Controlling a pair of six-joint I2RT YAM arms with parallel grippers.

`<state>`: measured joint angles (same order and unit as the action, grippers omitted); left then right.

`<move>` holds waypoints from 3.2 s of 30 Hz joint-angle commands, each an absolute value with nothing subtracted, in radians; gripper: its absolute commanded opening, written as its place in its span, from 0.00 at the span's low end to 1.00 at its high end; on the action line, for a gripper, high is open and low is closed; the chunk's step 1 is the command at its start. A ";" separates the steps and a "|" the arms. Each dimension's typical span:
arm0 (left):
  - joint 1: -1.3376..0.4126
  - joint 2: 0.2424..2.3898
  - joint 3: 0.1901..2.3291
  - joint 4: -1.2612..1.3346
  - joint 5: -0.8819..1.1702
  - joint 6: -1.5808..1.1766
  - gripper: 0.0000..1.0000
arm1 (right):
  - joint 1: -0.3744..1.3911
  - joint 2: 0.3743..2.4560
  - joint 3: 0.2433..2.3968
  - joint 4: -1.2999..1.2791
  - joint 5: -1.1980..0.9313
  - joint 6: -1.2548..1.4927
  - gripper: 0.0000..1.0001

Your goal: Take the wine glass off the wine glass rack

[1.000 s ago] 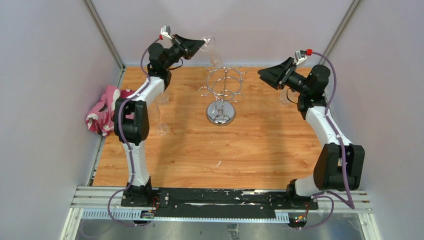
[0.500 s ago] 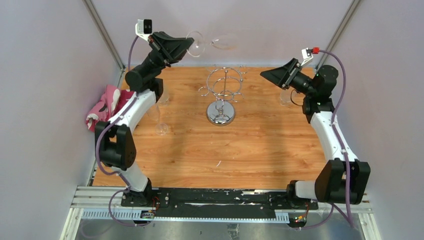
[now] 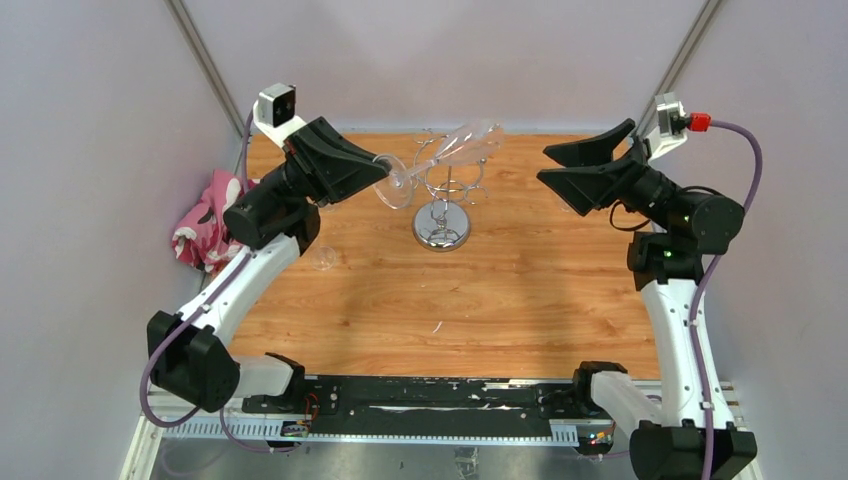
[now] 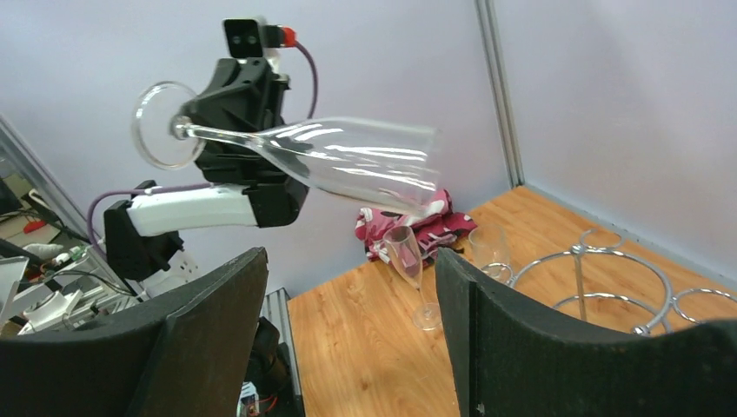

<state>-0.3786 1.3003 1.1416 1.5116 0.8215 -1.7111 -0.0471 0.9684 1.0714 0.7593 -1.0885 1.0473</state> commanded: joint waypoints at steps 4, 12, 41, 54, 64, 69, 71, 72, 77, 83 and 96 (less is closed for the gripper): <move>-0.401 1.264 1.118 1.556 0.813 -1.689 0.00 | 0.038 0.972 1.109 0.739 -1.099 1.058 0.76; -0.409 1.236 1.103 1.555 0.809 -1.698 0.00 | 0.100 1.036 1.190 0.644 -1.059 0.969 0.76; -0.415 1.350 1.144 1.556 0.826 -1.675 0.00 | 0.283 1.083 1.274 0.624 -1.038 0.983 0.75; -0.412 1.633 1.385 1.557 0.865 -1.739 0.00 | 0.282 0.978 1.255 0.583 -1.034 0.986 0.68; -0.391 1.744 1.464 1.557 0.867 -1.773 0.00 | 0.282 0.893 1.283 0.448 -1.017 0.915 0.64; -0.388 1.806 1.528 1.557 0.870 -1.800 0.00 | 0.282 0.881 1.279 0.461 -1.026 0.938 0.61; -0.388 1.836 1.555 1.557 0.867 -1.813 0.00 | 0.283 0.876 1.282 0.431 -1.021 0.917 0.60; -0.388 1.845 1.562 1.557 0.866 -1.819 0.00 | 0.282 0.878 1.280 0.428 -1.019 0.914 0.60; -0.395 1.873 1.560 1.557 0.867 -1.823 0.00 | 0.283 0.918 1.265 0.510 -1.025 0.969 0.51; -0.418 1.881 1.529 1.557 0.880 -1.810 0.00 | 0.284 0.970 1.264 0.587 -1.023 1.012 0.45; -0.501 1.823 1.392 1.557 0.893 -1.748 0.00 | 0.284 1.003 1.240 0.572 -0.967 0.984 0.12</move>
